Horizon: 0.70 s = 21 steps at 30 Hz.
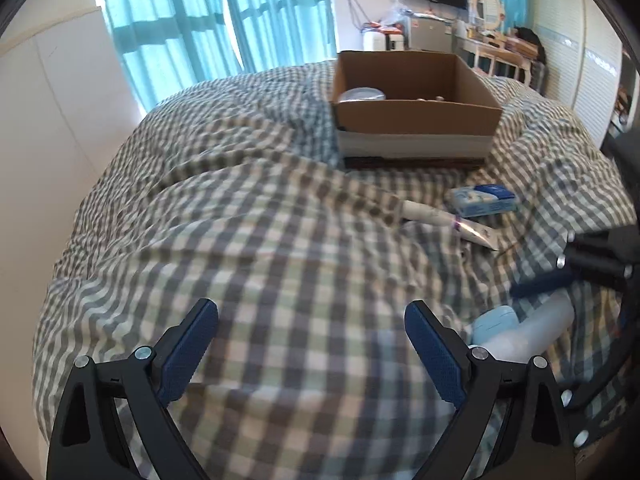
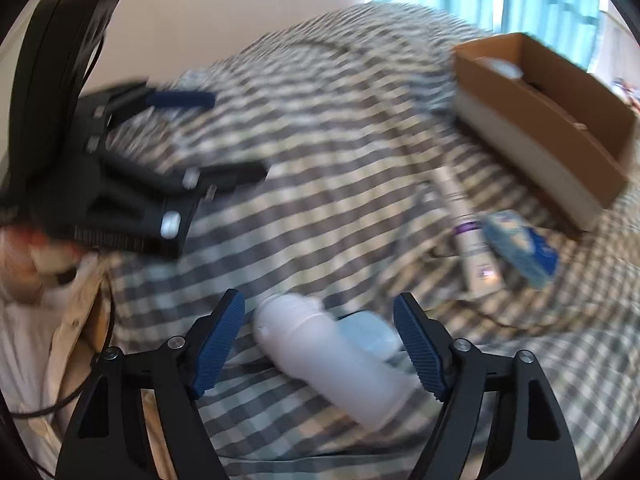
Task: Organize objects
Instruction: 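Withdraw both tools and grasp the white plastic bottle with the right tool, then grasp the blue-and-white tissue pack with the left tool while the right tool holds the bottle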
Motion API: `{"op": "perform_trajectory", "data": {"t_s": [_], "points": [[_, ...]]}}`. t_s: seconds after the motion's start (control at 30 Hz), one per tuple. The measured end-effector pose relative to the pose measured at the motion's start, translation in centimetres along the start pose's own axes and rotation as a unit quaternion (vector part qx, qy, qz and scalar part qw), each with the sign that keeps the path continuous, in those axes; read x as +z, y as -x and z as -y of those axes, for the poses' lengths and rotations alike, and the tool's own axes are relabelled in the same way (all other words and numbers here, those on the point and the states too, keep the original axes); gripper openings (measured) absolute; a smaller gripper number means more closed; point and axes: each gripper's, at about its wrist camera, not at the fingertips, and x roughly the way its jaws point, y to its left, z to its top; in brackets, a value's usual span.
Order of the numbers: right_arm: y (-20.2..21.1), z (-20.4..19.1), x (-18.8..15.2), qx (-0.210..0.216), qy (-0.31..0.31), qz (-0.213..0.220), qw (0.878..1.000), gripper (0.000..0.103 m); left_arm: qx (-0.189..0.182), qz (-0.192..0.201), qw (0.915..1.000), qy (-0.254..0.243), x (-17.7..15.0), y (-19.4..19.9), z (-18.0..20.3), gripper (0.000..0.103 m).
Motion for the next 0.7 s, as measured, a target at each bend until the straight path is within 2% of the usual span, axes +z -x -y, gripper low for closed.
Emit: {"op": "perform_trajectory", "data": {"t_s": [0.13,0.23,0.3,0.43,0.53,0.7], "points": [[-2.5,-0.9,-0.3,-0.027,0.026,-0.052,0.998,0.071,-0.007,-0.002,0.9999,0.014,-0.1,-0.2,-0.9,0.097],[-2.9,-1.2,-0.3,-0.033,0.03,-0.056,0.997,0.053,-0.008,0.0,0.9999,0.012,0.0,-0.2,-0.8,0.097],[-2.5,-1.8,-0.3,-0.056,0.037,-0.05,0.996,0.051,-0.008,0.0,0.9999,0.009,0.1,-0.2,-0.7,0.097],[0.9,-0.9,-0.3,-0.088,-0.003,0.007,0.996,0.051,-0.021,0.001,0.9997,0.012,0.7,-0.2,-0.4,0.097],[4.4,1.2,-0.4,-0.132,-0.046,0.052,0.989,0.051,-0.036,0.002,0.9993,0.005,1.6,-0.4,0.9,0.097],[9.1,6.9,-0.9,-0.204,-0.147,0.119,0.96,0.051,-0.074,0.008,0.997,-0.022,4.0,-1.3,4.5,0.097]]}}
